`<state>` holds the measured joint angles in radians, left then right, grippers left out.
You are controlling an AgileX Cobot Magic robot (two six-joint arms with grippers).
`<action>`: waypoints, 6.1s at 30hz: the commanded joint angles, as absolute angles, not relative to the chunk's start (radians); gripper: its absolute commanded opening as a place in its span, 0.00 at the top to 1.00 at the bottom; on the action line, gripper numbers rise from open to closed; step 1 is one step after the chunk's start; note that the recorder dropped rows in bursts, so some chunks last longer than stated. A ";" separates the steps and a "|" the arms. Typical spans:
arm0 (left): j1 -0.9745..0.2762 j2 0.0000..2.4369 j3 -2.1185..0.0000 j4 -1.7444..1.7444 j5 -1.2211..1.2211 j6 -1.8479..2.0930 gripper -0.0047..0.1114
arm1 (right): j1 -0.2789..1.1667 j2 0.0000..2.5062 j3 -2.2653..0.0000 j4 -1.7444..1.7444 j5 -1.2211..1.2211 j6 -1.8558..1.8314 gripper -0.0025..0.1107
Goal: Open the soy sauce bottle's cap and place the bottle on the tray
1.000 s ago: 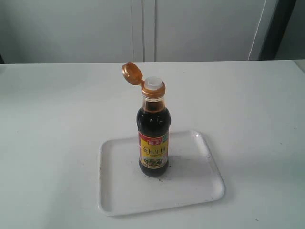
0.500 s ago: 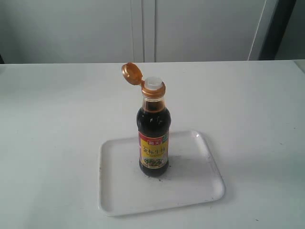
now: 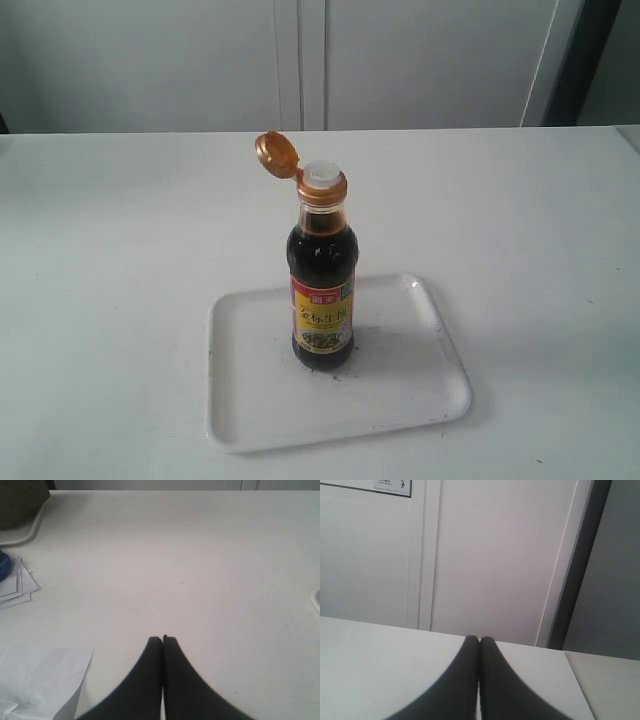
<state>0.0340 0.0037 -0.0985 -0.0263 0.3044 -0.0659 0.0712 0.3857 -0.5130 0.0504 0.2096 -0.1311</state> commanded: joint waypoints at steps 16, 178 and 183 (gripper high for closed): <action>0.039 0.000 0.000 -0.087 0.235 -0.068 0.96 | 0.069 0.382 -0.508 0.056 0.207 -0.126 0.98; 0.039 0.000 0.000 -0.089 0.233 -0.064 0.96 | 0.069 0.000 0.000 0.000 0.313 -0.048 0.98; 0.039 0.000 0.000 -0.089 0.233 -0.064 0.96 | 0.069 0.000 0.000 0.000 0.313 -0.048 0.98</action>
<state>0.0340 0.0037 -0.0052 -0.0816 0.2350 -0.0659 0.0712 0.0063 -0.0055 0.0000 0.3228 -0.0462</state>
